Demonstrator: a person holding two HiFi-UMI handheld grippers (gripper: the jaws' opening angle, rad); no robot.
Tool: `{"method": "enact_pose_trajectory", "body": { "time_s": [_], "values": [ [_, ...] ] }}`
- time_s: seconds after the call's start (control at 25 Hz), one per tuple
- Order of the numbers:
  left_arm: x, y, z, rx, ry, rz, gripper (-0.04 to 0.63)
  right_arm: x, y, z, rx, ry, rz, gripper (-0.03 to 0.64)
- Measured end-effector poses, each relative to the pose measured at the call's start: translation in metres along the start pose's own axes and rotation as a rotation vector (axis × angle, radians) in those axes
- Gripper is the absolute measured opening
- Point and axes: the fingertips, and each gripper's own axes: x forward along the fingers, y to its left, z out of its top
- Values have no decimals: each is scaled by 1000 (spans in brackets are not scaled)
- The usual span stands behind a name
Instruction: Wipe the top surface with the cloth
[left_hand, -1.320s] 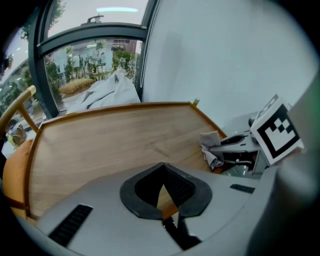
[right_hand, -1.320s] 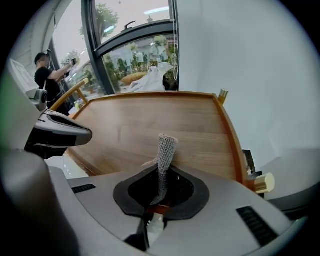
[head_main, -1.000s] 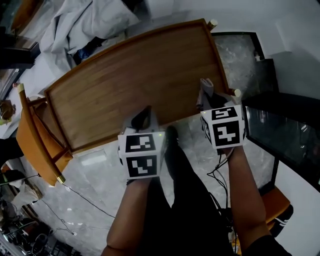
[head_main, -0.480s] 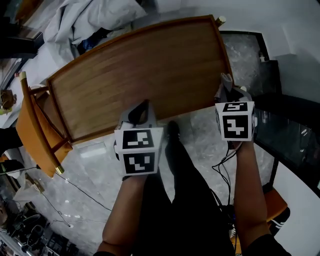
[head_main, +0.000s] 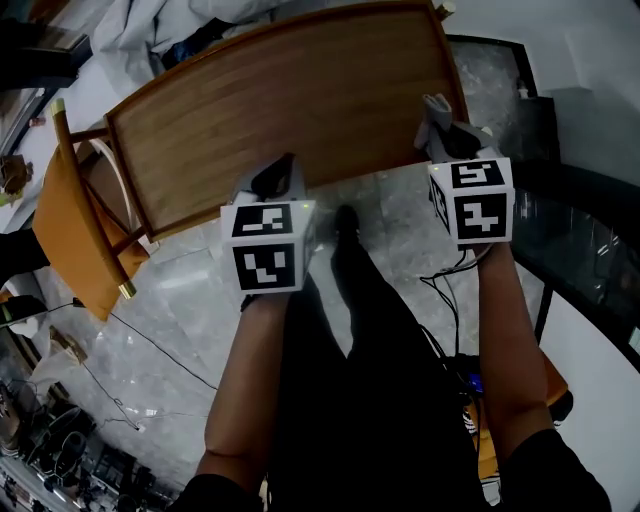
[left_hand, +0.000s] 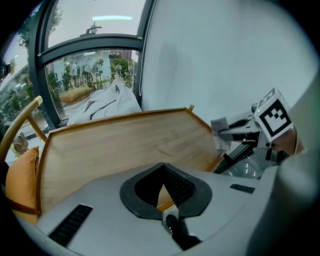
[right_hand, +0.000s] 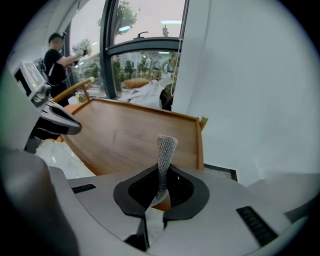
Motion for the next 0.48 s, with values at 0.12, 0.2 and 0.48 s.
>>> {"method": "enact_pose_trajectory", "body": {
  "time_s": [0.12,0.2,0.48],
  "values": [
    [-16,0,11,3,-42,-27,11,-21,38,31,-14,-86,152,37],
    [-26,-3,19,-2,-77,-70,11,-39,63,57,-32,-150,244,37],
    [-99,-3,71,3,-243,-138,11,-120,115,154,-101,-351,416,37]
  ]
}}
